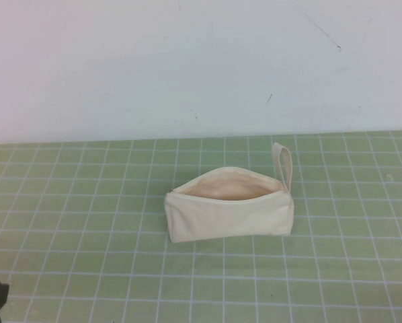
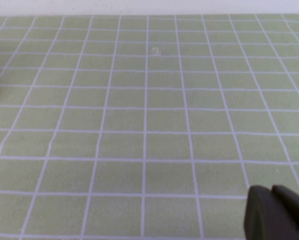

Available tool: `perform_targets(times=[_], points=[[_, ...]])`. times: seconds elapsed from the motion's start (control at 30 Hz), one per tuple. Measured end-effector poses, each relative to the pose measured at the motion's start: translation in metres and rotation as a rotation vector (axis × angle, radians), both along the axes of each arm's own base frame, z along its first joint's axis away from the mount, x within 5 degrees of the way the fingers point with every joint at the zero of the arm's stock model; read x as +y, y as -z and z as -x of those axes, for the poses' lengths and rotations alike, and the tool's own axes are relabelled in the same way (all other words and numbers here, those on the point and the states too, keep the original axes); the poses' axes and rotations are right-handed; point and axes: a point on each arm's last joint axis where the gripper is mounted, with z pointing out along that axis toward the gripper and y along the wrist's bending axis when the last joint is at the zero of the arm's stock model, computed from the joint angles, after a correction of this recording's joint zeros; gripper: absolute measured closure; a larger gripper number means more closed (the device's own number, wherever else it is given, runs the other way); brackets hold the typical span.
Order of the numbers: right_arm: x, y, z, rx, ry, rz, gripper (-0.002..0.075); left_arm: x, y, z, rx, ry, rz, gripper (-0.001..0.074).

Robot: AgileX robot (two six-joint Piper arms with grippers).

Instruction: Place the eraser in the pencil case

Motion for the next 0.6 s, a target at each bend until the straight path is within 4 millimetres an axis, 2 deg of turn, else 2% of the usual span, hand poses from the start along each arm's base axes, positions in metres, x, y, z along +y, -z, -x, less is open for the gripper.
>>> perform_targets(times=[0.13, 0.27, 0.43, 0.6], points=[[0.000, 0.000, 0.000, 0.000, 0.000, 0.000, 0.0727, 0.002, 0.006, 0.002, 0.041, -0.013, -0.027, 0.0736], [0.000, 0.000, 0.000, 0.000, 0.000, 0.000, 0.0727, 0.005, 0.008, 0.009, 0.061, -0.071, 0.074, 0.0736], [0.000, 0.000, 0.000, 0.000, 0.000, 0.000, 0.0727, 0.022, 0.003, 0.032, -0.121, -0.174, 0.227, 0.0736], [0.000, 0.000, 0.000, 0.000, 0.000, 0.000, 0.0727, 0.033, 0.016, 0.048, -0.360, -0.270, 0.288, 0.0736]])
